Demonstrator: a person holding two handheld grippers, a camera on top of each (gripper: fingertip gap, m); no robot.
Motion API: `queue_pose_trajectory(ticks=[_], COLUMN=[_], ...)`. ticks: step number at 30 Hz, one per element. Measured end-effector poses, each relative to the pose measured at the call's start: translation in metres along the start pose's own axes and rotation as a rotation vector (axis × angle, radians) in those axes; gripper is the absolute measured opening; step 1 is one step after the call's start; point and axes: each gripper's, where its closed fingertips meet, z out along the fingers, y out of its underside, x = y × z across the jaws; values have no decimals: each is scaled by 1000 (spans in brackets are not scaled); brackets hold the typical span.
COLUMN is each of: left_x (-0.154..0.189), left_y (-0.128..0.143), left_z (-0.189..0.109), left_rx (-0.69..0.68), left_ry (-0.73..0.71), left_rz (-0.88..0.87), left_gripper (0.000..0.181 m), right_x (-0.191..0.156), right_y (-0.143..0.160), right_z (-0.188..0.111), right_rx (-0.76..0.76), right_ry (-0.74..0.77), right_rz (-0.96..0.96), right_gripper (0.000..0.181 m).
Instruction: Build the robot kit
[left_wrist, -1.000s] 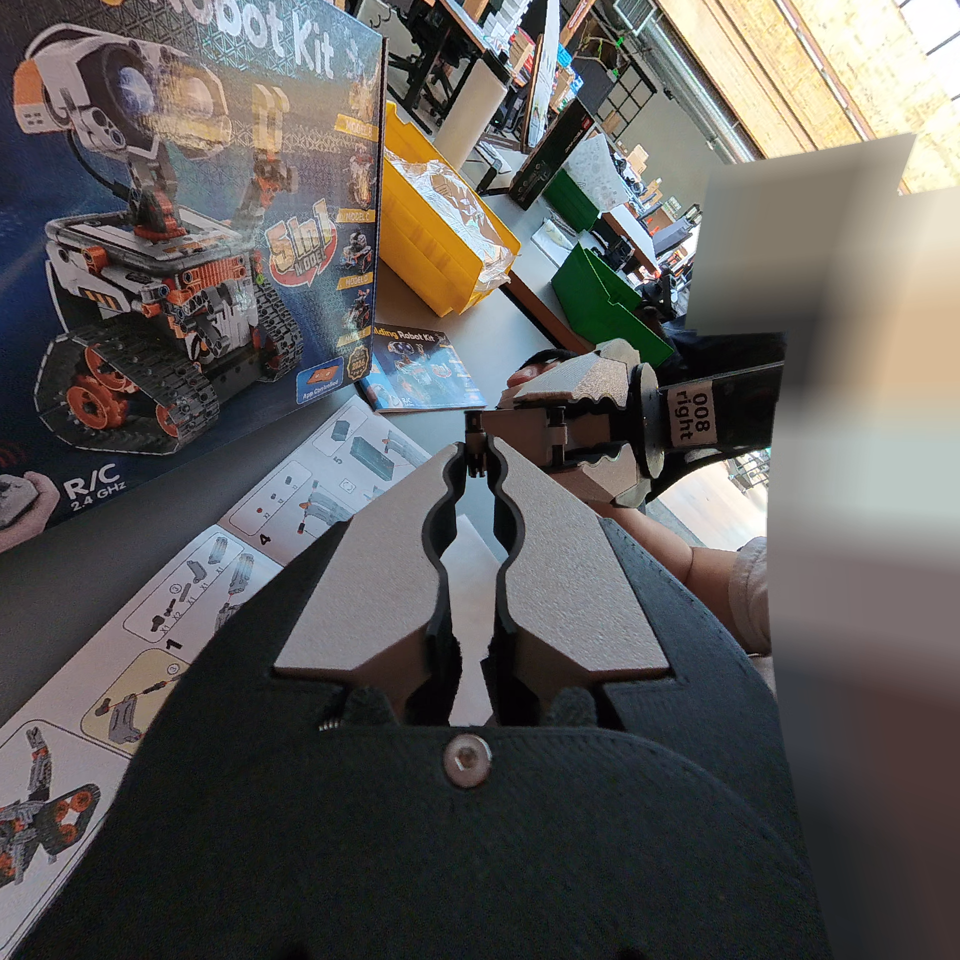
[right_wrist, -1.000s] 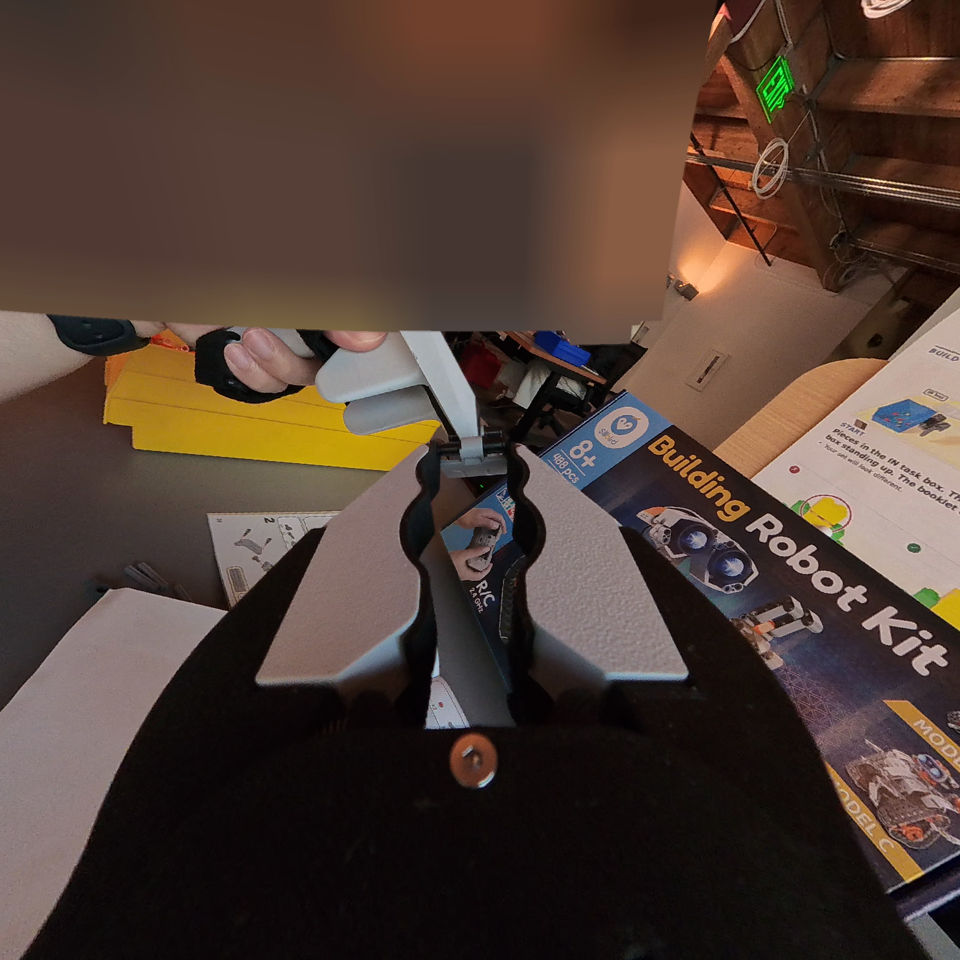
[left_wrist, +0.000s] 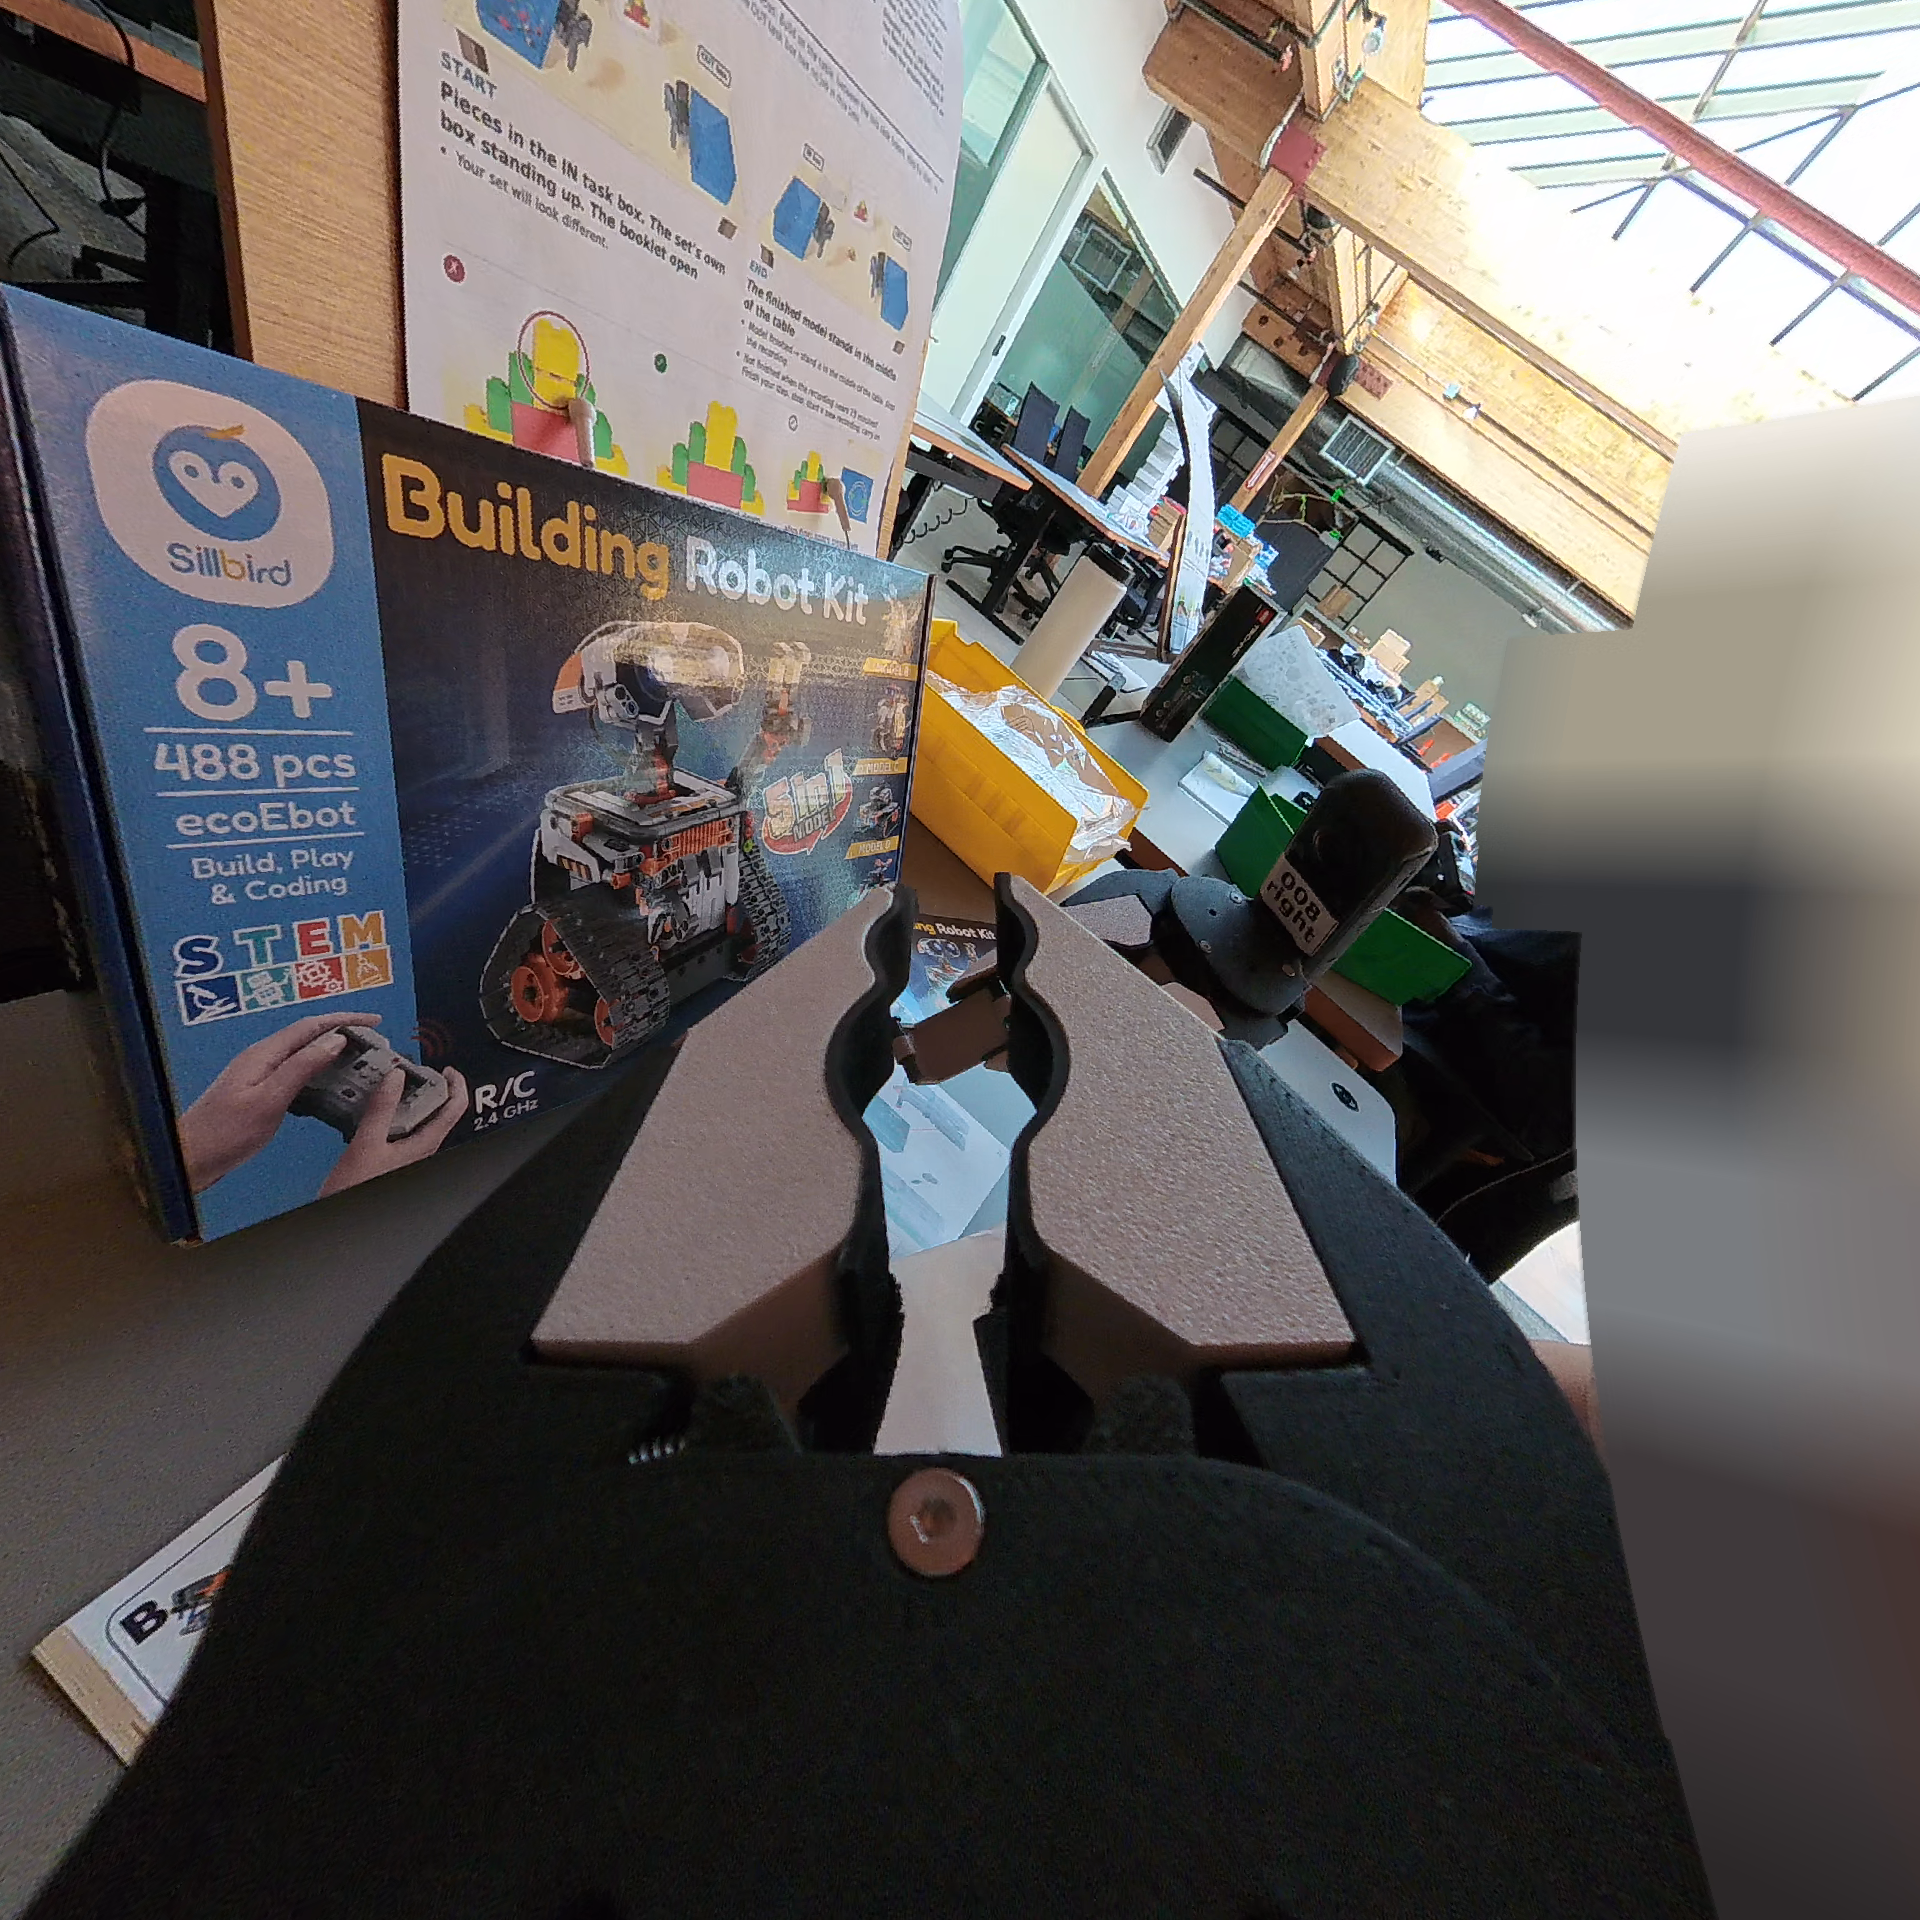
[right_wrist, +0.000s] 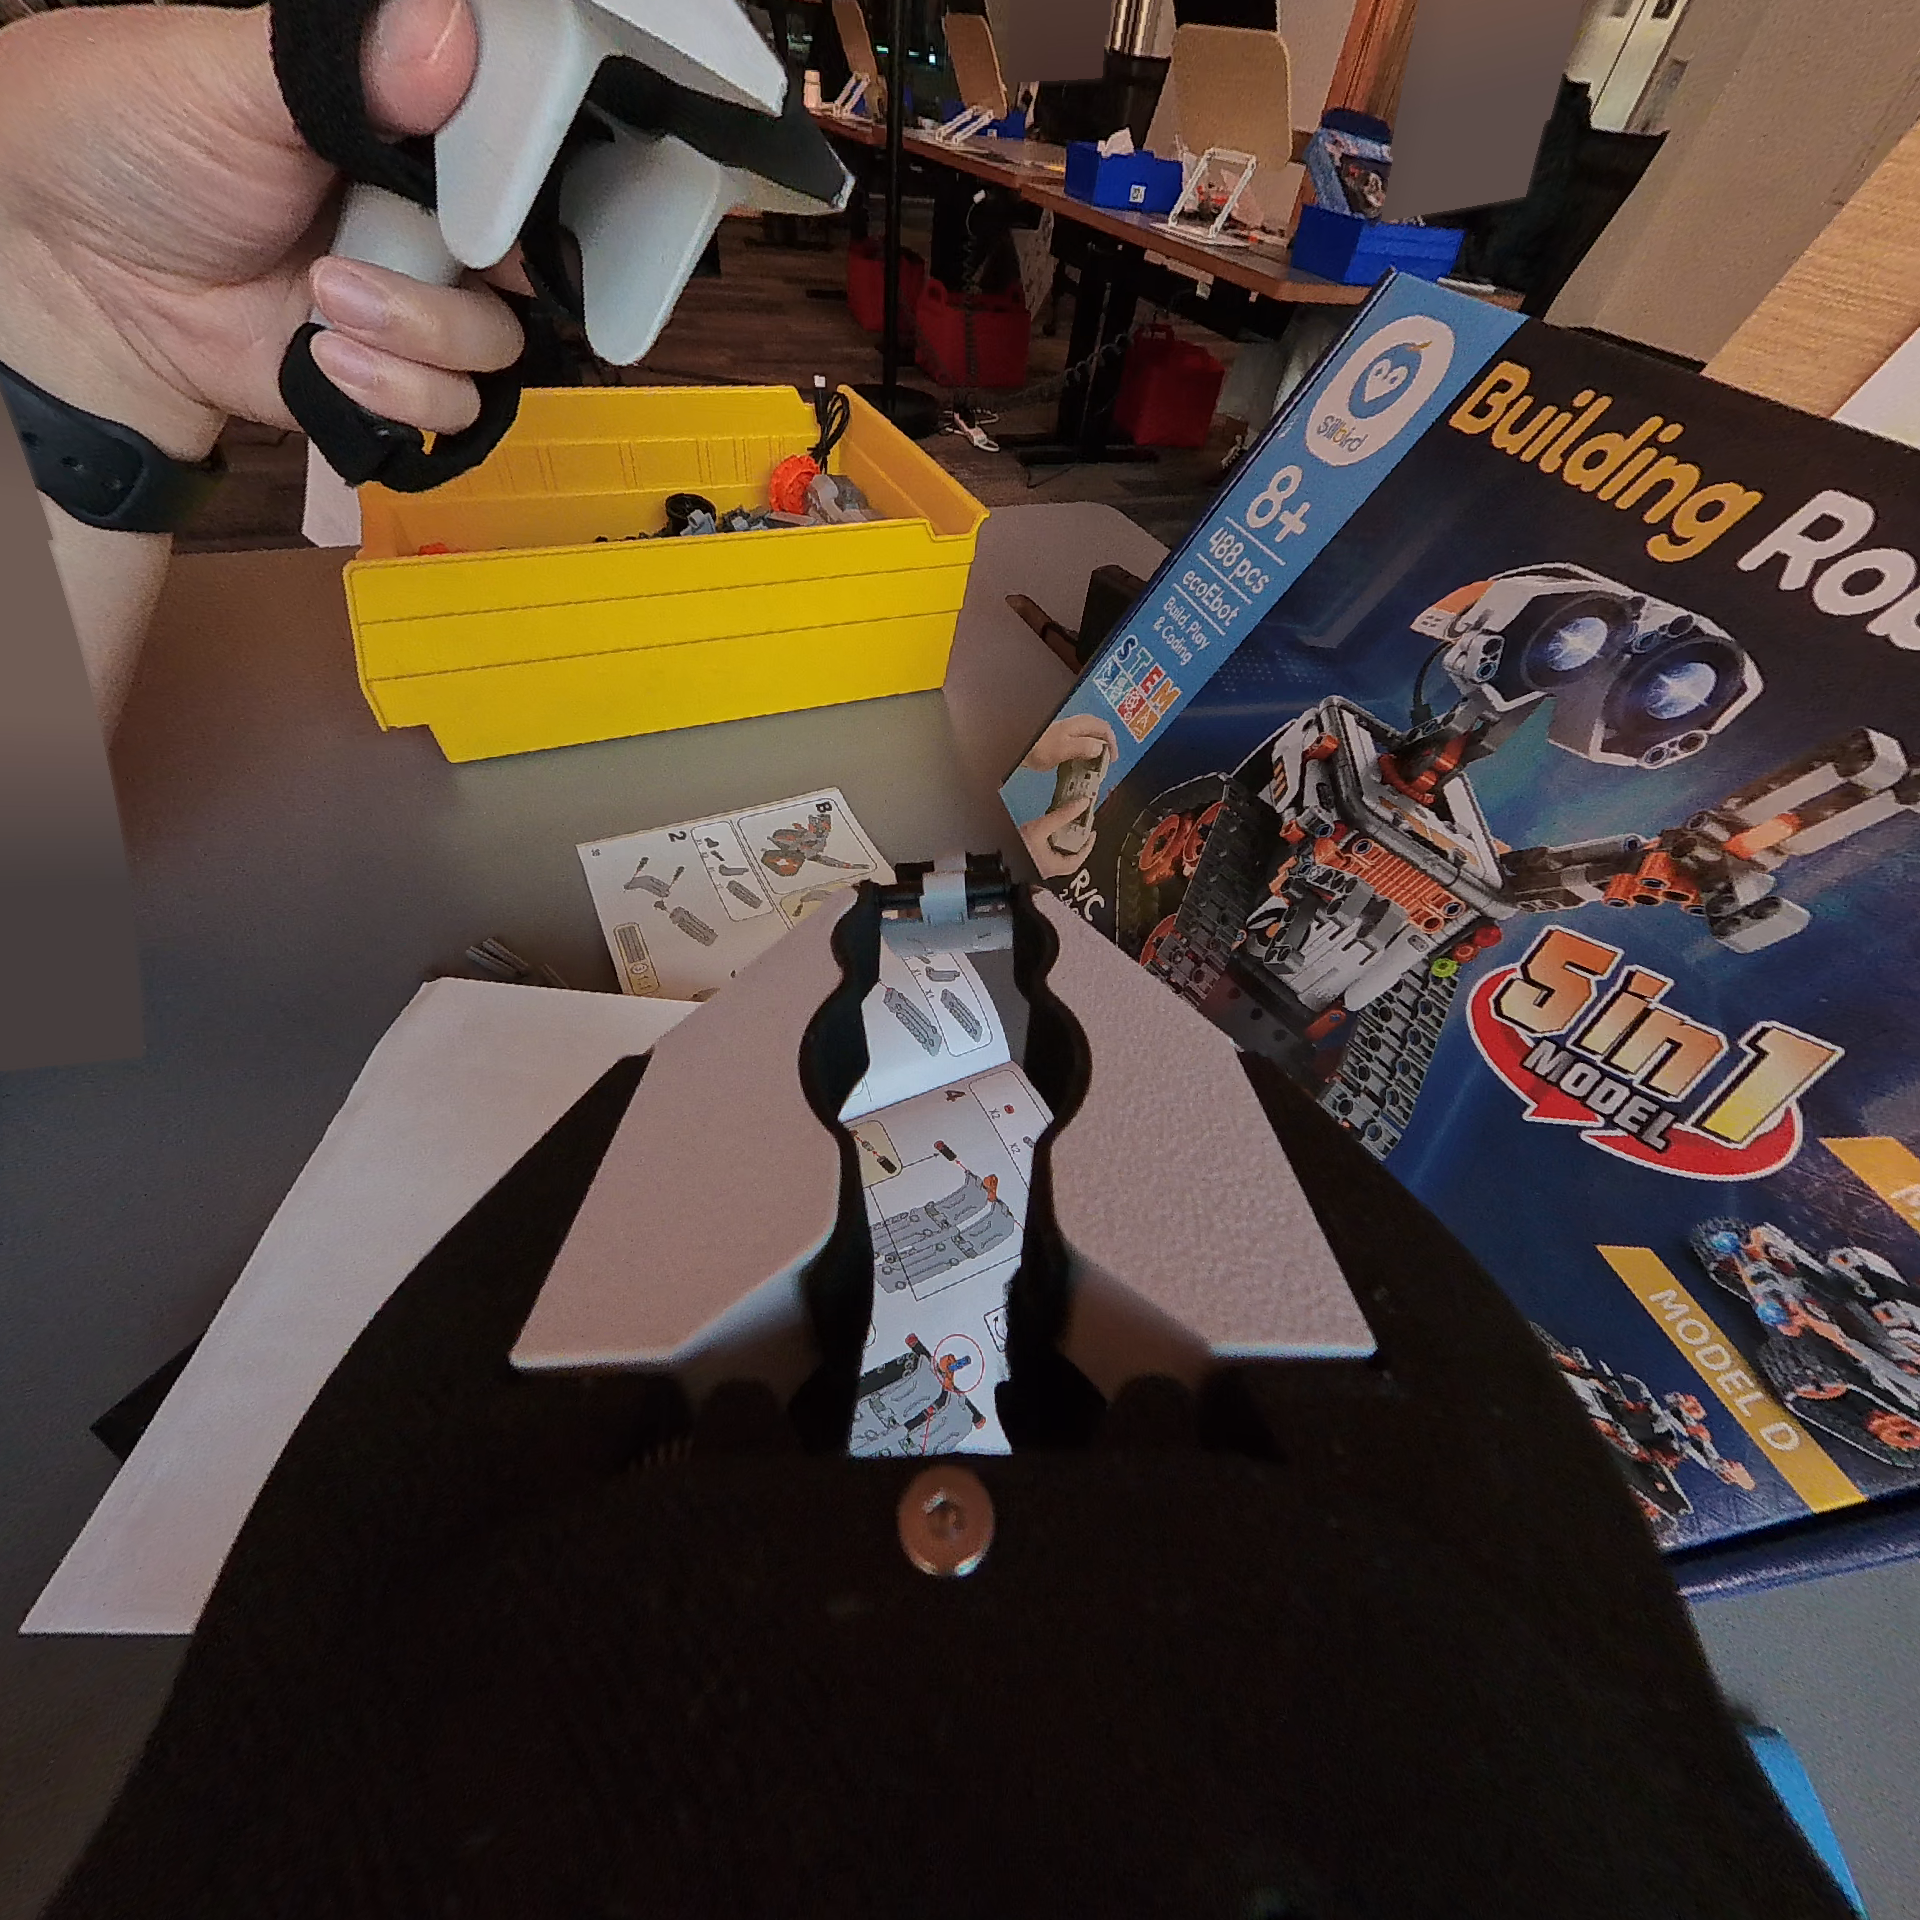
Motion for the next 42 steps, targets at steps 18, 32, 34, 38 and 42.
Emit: queue_pose_trajectory(ticks=[18,32,34,38,42], left_x=[-1,2,3,3,4], left_y=[-2,0,0,2,3], left_z=[-2,-2,-2,-2,-1], left_rx=[8,-5,-5,-13,-18], left_ry=[-2,7,7,10,14], left_rz=[-4,-2,-1,-3,-3], left_gripper=[13,13,13,13,13], right_x=[-20,-44,-44,-44,-44], right_y=[-7,-27,-27,-24,-22], right_z=[1,-10,-10,-8,-7], right_rx=[72,216,220,203,188], right_ry=[-91,-166,-164,-163,-159], right_rz=[-94,-243,-244,-245,-250], right_gripper=[24,25,25,25,24])
